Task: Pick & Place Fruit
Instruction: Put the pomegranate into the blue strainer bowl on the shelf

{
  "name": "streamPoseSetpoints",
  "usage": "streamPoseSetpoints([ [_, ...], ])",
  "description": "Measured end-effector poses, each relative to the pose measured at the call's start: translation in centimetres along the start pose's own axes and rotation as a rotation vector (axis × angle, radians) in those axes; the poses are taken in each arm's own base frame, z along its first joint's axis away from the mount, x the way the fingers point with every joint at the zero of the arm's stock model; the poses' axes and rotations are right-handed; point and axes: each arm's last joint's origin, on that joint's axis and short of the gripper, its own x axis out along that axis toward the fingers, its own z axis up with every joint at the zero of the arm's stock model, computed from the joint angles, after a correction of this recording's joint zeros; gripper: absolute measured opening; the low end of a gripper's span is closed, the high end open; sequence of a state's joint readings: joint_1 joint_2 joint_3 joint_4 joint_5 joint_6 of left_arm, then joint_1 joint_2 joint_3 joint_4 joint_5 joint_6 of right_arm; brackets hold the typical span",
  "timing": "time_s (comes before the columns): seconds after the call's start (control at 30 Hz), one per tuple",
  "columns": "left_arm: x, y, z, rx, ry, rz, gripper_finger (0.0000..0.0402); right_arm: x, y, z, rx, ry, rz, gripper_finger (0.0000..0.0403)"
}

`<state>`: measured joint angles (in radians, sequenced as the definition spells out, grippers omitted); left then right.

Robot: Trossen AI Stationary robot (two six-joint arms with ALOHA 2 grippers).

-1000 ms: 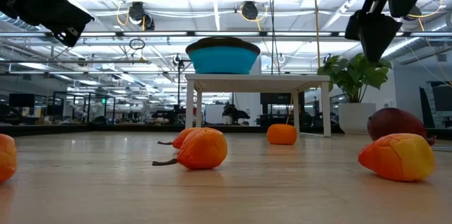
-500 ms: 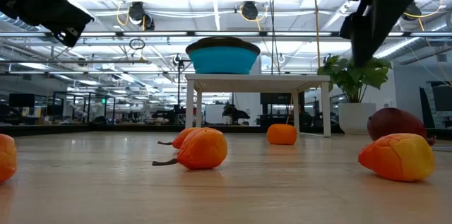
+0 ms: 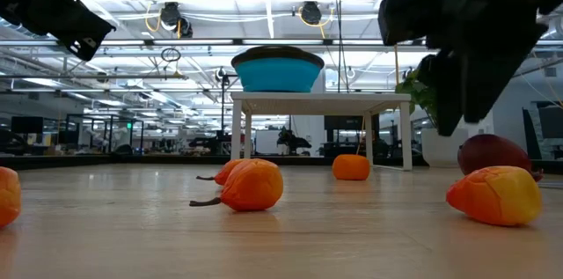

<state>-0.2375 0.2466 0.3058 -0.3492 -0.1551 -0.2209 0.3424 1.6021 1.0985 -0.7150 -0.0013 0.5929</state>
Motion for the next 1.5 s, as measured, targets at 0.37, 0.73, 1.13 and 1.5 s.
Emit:
streamPoseSetpoints([
  [0.37,0.0,0.0,0.0,0.005,0.0,0.0,0.0006,1.8,0.3,-0.1,0.02,0.056,-0.031,0.0318],
  [0.73,0.0,0.0,0.0,0.009,0.001,0.0,0.0006,1.8,1.5,-1.0,-0.006,0.058,-0.023,0.0318],
  [1.13,0.0,0.0,0.0,0.018,0.005,-0.016,0.0006,3.9,0.6,-2.1,0.068,0.045,-0.014,0.0318],
  [1.5,0.0,-0.1,-0.1,0.018,0.011,-0.025,0.0006,3.9,0.7,-2.3,0.065,0.048,-0.017,0.0301],
])
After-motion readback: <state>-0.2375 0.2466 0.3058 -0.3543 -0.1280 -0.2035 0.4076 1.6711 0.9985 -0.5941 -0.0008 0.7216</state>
